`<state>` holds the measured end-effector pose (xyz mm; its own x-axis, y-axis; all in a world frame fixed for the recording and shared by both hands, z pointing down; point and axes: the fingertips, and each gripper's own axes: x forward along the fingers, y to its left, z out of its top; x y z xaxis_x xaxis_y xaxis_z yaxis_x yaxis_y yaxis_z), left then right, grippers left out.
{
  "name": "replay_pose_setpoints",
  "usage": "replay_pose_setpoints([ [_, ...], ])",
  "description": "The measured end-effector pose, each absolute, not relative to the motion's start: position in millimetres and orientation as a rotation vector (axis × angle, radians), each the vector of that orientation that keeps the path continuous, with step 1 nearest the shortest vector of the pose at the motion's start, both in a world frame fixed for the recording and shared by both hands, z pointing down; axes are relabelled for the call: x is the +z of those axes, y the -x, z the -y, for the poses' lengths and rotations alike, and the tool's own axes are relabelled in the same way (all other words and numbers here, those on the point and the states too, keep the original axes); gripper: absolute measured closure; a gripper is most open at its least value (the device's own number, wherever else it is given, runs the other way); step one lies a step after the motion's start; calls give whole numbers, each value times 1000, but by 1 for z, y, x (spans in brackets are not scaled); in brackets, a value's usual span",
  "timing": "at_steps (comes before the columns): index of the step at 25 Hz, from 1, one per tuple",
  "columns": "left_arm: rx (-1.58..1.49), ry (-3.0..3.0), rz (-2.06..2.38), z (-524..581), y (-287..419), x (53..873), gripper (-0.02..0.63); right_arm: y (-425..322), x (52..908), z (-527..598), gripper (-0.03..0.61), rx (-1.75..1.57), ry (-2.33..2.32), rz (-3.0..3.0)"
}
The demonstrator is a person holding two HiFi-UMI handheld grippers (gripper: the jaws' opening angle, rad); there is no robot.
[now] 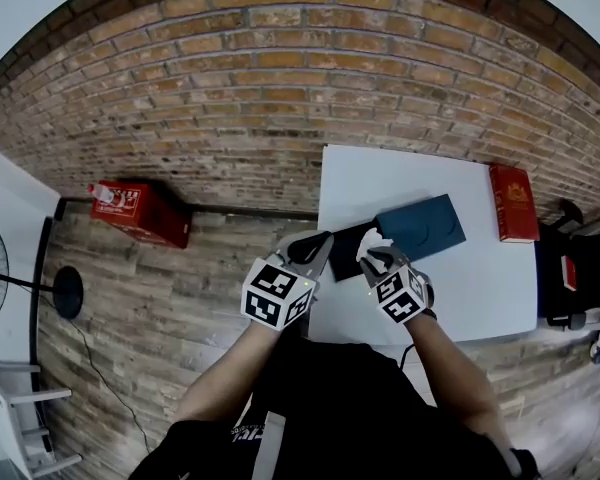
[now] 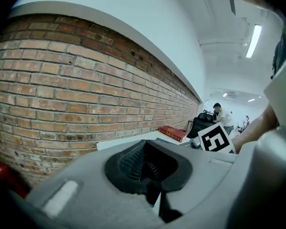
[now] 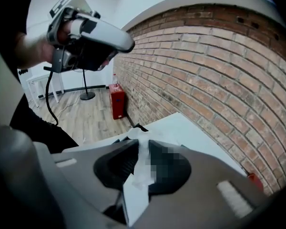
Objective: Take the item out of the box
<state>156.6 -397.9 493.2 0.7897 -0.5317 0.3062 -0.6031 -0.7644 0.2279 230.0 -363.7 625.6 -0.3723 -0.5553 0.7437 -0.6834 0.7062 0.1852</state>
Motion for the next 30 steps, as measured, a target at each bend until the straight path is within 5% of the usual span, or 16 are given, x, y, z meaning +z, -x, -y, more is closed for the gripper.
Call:
replay_pose_setpoints([
  [17, 273, -2812, 892, 404, -174, 418, 607, -287, 505, 346, 515, 228, -1360, 2372],
  [30, 133, -2835, 955, 437, -111, 373, 607, -267, 424, 369, 523, 184, -1548, 2517],
])
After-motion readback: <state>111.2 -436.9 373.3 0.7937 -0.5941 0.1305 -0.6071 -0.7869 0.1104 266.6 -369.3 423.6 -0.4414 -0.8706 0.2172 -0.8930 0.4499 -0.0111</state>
